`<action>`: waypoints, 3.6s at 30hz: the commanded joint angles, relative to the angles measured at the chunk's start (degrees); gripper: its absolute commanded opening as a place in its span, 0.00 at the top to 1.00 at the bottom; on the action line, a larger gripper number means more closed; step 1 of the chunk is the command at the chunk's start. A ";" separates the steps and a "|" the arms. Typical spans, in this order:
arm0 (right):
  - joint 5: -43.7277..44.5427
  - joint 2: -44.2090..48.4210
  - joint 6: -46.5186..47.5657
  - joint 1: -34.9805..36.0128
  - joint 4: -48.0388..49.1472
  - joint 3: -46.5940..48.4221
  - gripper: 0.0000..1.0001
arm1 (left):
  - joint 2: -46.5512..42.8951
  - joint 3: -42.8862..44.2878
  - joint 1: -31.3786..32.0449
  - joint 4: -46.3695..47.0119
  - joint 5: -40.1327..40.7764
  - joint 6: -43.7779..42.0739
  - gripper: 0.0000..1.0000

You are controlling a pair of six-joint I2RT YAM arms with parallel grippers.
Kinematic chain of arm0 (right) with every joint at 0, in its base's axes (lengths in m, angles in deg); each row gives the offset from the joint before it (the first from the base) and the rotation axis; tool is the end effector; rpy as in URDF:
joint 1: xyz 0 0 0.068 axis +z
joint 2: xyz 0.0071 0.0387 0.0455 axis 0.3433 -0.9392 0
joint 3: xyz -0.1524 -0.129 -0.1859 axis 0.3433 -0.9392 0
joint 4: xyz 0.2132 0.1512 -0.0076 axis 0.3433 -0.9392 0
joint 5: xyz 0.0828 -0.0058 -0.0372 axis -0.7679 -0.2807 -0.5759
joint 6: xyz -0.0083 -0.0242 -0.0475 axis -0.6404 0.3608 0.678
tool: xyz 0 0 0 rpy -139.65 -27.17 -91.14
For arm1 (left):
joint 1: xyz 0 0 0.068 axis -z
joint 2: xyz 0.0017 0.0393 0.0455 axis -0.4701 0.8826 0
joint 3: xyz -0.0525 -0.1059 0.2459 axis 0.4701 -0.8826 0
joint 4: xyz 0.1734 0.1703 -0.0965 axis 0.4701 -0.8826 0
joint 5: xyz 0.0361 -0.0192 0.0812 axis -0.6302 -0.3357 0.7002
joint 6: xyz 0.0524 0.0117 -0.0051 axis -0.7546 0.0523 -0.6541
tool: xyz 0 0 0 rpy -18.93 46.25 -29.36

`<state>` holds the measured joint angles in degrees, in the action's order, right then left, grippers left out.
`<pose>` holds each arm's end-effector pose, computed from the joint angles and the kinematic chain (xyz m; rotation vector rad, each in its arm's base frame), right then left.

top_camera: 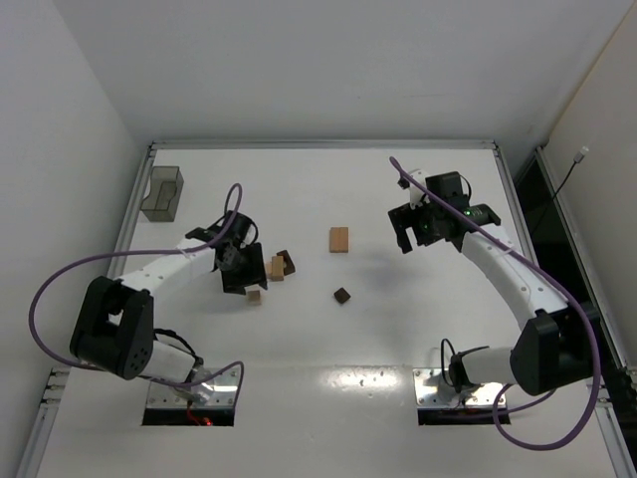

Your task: Build the wood block tower

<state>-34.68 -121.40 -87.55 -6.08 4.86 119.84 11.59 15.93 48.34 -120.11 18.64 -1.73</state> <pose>0.2706 0.0680 0.2700 -0.3587 2.4469 0.1022 0.2353 -0.0904 0.1922 -0.4126 2.8309 -0.3512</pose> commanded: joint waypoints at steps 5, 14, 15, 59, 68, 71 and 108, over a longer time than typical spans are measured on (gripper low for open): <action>-1.14 -0.18 -1.56 -0.20 1.54 1.14 0.18 | 0.46 1.26 0.98 -0.81 4.73 -1.55 0.51; -1.14 -0.18 -1.56 -0.20 1.54 1.14 0.18 | 5.64 4.51 2.73 -1.33 5.79 -2.07 0.53; -1.14 -0.18 -1.56 -0.20 1.54 1.14 0.18 | 6.51 5.12 2.73 -1.33 5.79 -2.07 0.53; -0.61 -2.81 -2.61 -0.20 2.60 1.14 0.19 | 10.48 8.36 4.13 -1.60 2.97 -1.02 1.00; -0.09 -1.76 -3.67 -0.20 2.60 1.14 0.19 | 8.81 24.90 7.39 -1.86 6.14 -0.40 1.00; -0.08 -1.76 -3.67 -0.20 2.60 1.14 0.19 | 9.94 26.83 7.39 -1.16 6.14 -1.02 1.00; -1.84 -5.01 -5.25 -3.98 2.60 1.14 0.19 | 40.53 60.93 14.86 0.95 6.31 -8.67 1.00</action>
<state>-35.73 -126.26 -91.79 -9.84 5.91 119.84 51.74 72.77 62.63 -120.68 25.85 -7.50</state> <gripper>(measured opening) 0.816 0.304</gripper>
